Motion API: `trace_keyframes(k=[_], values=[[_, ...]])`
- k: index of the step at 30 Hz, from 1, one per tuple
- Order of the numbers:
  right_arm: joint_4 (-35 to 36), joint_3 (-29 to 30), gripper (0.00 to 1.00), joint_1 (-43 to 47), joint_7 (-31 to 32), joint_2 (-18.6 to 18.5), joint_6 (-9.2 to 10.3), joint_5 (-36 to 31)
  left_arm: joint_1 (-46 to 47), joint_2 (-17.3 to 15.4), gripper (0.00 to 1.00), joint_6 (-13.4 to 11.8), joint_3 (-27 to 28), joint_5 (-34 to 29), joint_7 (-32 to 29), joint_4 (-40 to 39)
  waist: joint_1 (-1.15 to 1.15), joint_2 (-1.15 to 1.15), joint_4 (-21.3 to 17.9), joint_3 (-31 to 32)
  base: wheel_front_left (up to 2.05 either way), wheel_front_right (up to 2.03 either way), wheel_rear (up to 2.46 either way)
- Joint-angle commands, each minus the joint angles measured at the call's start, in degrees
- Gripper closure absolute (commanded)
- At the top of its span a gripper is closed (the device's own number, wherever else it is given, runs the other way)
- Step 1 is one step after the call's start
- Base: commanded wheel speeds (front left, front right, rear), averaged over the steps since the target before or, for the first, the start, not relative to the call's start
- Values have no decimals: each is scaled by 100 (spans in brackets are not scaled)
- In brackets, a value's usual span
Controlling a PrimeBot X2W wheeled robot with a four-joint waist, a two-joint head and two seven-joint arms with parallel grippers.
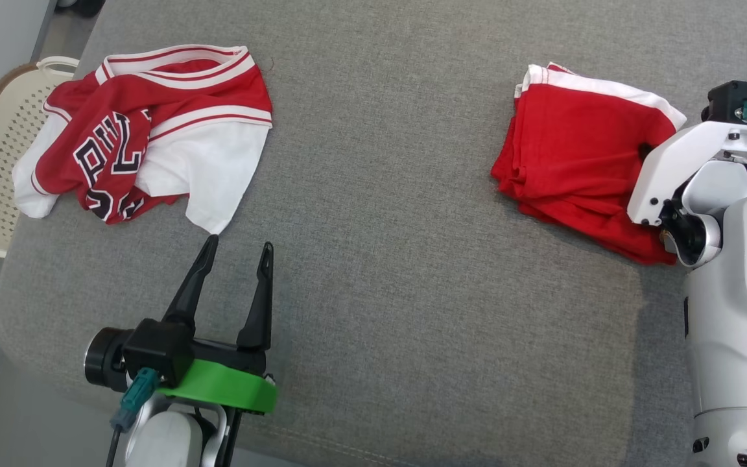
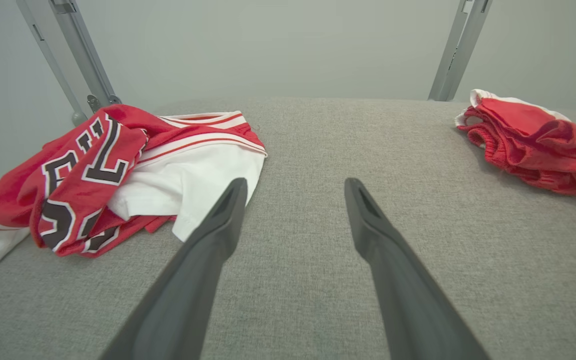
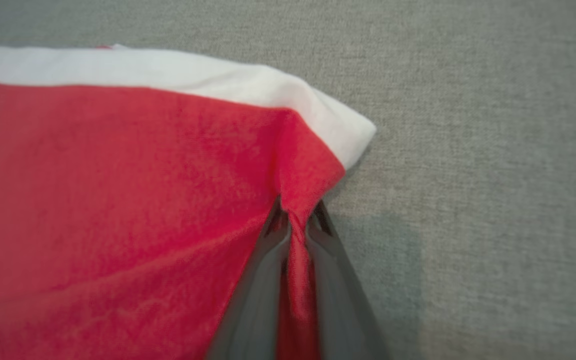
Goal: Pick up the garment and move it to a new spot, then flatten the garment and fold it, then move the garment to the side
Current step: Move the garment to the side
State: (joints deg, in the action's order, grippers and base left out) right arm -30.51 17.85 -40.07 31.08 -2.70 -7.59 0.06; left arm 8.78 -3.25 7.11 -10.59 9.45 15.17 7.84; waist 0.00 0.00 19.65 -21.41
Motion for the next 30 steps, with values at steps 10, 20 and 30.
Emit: trace_keyframes(k=[10, 20, 30], values=[[288, -438, 100, 329, -33, -42, 17, -231, 127, -24, 0, -6, 123, -106, 1, -73, 0, 0, -447, 120, 0, 0, 0], [811, -1547, 100, 537, 124, -863, 14, 116, 139, -209, 0, -49, 340, -205, 0, -311, 0, 0, -1234, 153, 0, 0, 0], [810, -2818, 100, 272, -54, -2497, 15, 568, 177, -398, 0, -67, 449, -257, 0, -581, 0, 0, -1784, -55, 0, 0, 0]])
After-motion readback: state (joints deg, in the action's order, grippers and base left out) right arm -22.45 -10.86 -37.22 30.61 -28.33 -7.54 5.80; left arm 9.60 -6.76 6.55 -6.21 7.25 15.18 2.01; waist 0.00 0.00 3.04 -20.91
